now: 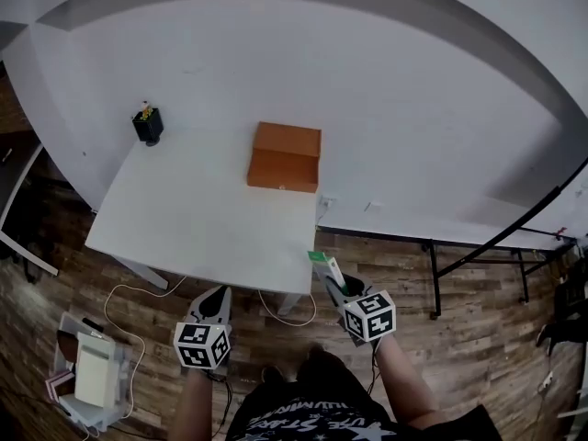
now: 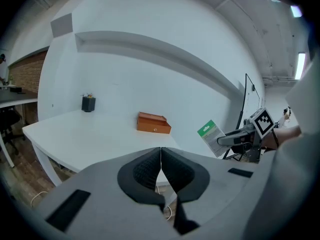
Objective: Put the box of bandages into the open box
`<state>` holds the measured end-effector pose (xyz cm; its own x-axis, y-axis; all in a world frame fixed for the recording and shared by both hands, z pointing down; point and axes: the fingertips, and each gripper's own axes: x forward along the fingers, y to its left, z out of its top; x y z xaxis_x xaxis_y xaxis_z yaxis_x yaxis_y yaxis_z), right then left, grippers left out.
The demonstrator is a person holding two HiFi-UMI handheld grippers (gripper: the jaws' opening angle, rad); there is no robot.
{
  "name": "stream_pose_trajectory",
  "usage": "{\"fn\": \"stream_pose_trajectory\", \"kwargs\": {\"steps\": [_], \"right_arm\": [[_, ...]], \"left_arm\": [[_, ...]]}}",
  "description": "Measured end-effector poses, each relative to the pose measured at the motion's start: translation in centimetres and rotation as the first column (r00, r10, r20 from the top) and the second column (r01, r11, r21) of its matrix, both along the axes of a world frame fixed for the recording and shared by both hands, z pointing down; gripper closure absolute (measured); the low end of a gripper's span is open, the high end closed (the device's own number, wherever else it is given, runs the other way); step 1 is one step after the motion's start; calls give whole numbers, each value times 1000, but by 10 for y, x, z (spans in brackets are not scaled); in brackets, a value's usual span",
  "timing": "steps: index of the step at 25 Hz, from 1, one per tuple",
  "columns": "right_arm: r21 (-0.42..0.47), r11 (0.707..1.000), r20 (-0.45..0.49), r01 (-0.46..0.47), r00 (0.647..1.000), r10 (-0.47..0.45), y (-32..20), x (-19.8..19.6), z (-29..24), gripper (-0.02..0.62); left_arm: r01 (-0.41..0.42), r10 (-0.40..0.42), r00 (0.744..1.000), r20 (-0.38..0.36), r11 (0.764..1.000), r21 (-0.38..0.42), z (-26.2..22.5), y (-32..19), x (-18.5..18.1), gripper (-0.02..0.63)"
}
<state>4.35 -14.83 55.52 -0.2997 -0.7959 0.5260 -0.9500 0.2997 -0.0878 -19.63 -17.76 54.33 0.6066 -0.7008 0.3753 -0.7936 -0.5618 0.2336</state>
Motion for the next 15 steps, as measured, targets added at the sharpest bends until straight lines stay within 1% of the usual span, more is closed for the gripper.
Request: {"fn": "stream_pose_trajectory", "kwargs": {"steps": [3,7,11,15], "right_arm": [[-2,1000,7,-19,1000,19,-13,9,3,482],[-1,1000,11,-8,1000,8,-36,21,8,482],[7,1000,21,16,1000,-16,-75,29,11,483],[20,998,22,52,998,-53,-126,39,4,483]], "left_arm": [[-5,5,1000,2,1000,-9,5,-11,6,586],[5,-5,1000,3,1000,-7,5,-26,17,586],[33,-33,999,9,999,0,4,-52,22,586],[56,-56,998,22,998,-8,4,-85,34,586]]}}
